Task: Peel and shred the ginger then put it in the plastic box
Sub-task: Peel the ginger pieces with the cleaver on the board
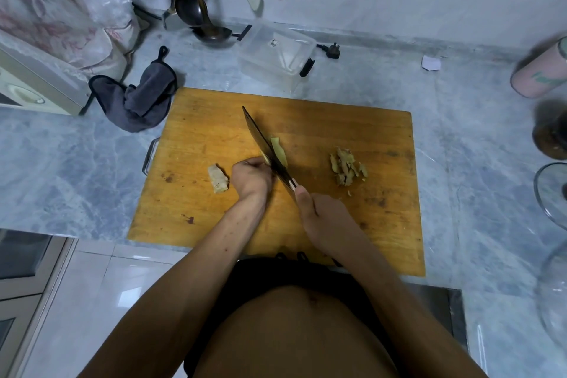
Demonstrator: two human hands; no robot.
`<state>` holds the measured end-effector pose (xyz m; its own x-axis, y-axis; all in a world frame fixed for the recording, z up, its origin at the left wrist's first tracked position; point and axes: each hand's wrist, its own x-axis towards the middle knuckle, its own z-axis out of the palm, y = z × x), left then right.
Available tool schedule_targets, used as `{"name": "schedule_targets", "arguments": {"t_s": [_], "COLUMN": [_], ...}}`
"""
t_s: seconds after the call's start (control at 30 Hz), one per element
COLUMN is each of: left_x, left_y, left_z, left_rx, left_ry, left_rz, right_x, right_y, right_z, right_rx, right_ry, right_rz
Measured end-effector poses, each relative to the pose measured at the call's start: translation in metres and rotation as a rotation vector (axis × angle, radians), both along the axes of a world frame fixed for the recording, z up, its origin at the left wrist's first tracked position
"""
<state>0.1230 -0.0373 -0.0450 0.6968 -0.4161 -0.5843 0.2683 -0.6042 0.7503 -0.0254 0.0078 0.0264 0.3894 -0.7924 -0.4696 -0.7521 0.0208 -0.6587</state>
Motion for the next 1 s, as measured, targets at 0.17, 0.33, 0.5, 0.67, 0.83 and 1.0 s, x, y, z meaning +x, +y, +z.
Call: {"name": "schedule_targets", "arguments": {"t_s": [0.17,0.33,0.5,0.67,0.83,1.0], "left_x": [0.001,0.0,-0.002,0.0,-0.003,-0.006], "left_y": [-0.001,-0.001,-0.002,-0.002,-0.001,0.004], "left_z": [-0.003,-0.001,0.0,-0.002,0.006,0.013], "left_rx": [0.023,0.034,0.038,0.041,0.037,0.015], "left_ry": [-0.033,-0.053,-0.049,-0.048,-0.08,-0.115], "left_rz": [-0.022,-0.037,-0.055,-0.071,-0.087,-0.119], "right_x": [0.001,0.006,0.009,-0.004,-0.003,0.016], "right_y": [0.0,-0.005,-0.01,0.0,-0.004,-0.016], "right_z": [0.004,0.007,0.005,0.001,0.001,-0.004], "right_rx": [0.002,0.026,0.022,0.024,0.029,0.061], "right_ry": [-0.023,-0.041,-0.051,-0.08,-0.085,-0.079], "right_rz": [0.008,0.001,-0.001,-0.014,-0.019,-0.01]}}
